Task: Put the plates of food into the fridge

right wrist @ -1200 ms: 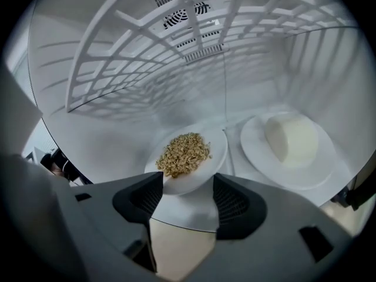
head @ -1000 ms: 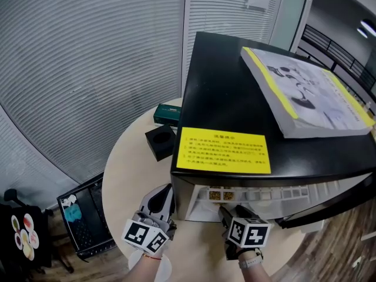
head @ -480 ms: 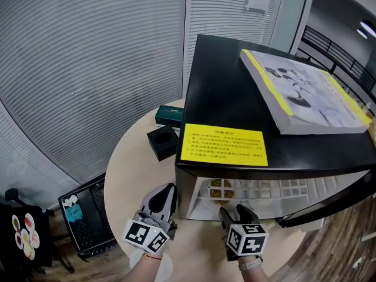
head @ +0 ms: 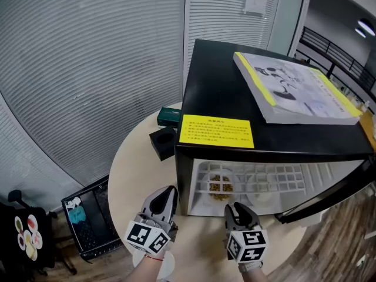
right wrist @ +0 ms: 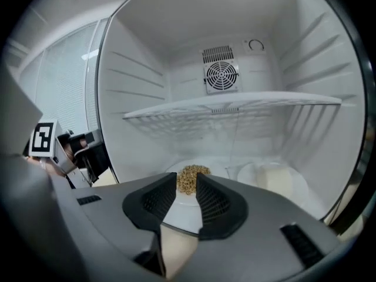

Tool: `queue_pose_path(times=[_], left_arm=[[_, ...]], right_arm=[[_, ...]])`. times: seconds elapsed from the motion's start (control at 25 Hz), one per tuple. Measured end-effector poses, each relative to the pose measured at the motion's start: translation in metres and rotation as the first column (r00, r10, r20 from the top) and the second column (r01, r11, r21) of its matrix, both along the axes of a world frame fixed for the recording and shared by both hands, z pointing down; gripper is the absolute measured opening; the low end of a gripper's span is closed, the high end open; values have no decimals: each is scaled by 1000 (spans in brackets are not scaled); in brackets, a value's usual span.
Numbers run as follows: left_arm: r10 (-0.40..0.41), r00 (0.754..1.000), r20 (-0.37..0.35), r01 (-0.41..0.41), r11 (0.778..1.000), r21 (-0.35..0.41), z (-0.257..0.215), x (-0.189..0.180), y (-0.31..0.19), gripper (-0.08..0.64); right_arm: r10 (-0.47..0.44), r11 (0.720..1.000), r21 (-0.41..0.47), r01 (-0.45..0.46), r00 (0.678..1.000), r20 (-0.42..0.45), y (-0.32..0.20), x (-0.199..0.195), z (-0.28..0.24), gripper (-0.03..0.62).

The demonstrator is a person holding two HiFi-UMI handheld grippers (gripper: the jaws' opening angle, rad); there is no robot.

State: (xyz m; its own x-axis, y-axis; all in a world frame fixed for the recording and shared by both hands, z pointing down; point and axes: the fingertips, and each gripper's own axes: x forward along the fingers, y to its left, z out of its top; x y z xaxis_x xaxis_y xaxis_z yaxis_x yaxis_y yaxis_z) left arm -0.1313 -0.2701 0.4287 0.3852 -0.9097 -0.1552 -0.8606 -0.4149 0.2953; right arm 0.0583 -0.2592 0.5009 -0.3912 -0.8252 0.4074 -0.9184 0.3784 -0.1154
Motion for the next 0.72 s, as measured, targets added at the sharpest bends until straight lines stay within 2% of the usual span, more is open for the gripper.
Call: queue_pose_path(times=[0.12, 0.24, 0.72], left_arm=[[3, 1000, 2, -3, 1000, -9, 3, 3, 8, 6], [4, 1000, 5, -4, 1000, -12, 1, 6, 17, 6], [13, 1000, 2, -13, 1000, 19, -22, 19, 50, 6]], right_arm=[[4, 998, 69, -8, 998, 56, 6, 0, -17, 55], [3, 993, 117, -9, 999, 50, 13, 1, -28, 9], [24, 980, 194, -40, 996, 85, 43, 17, -61, 8]])
